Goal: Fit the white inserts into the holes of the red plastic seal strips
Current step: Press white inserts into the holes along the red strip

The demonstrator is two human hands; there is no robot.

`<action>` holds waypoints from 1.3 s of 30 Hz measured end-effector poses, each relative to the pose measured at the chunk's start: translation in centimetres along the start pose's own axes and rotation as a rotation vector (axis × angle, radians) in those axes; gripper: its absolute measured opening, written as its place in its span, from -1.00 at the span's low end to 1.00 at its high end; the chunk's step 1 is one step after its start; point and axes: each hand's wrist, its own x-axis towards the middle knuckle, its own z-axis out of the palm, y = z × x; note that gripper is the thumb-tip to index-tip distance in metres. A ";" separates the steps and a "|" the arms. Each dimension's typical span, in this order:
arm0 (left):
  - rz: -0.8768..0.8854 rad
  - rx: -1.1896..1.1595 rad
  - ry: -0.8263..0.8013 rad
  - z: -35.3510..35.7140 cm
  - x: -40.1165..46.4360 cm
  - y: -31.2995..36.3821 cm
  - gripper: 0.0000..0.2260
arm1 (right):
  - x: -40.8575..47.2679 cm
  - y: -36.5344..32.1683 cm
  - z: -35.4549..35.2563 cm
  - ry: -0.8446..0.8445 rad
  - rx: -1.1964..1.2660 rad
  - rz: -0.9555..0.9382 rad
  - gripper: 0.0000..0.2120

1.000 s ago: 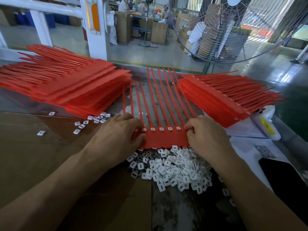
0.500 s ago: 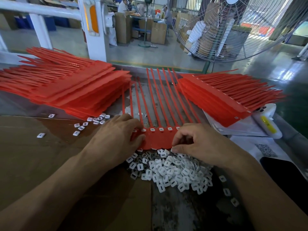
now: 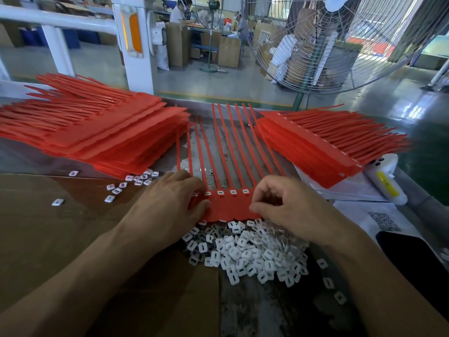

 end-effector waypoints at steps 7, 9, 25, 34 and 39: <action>0.007 -0.009 0.012 0.1 0.0 -0.1 -0.64 | 0.5 1.7 -1.3 0.423 0.203 0.110 -0.83; 0.009 -0.011 0.013 0.1 0.0 -0.1 -0.63 | 0.6 2.5 -1.6 0.473 0.232 0.181 -0.85; 0.000 0.000 0.011 0.0 0.0 0.0 -0.63 | 1.1 3.9 -1.3 0.502 0.110 0.366 -0.89; -0.008 -0.002 0.007 -0.1 0.0 0.2 -0.65 | 1.5 3.6 -0.7 0.483 0.040 0.401 -0.84; -0.008 -0.003 0.004 -0.2 0.0 0.2 -0.65 | 1.7 3.5 -0.7 0.493 -0.003 0.412 -0.83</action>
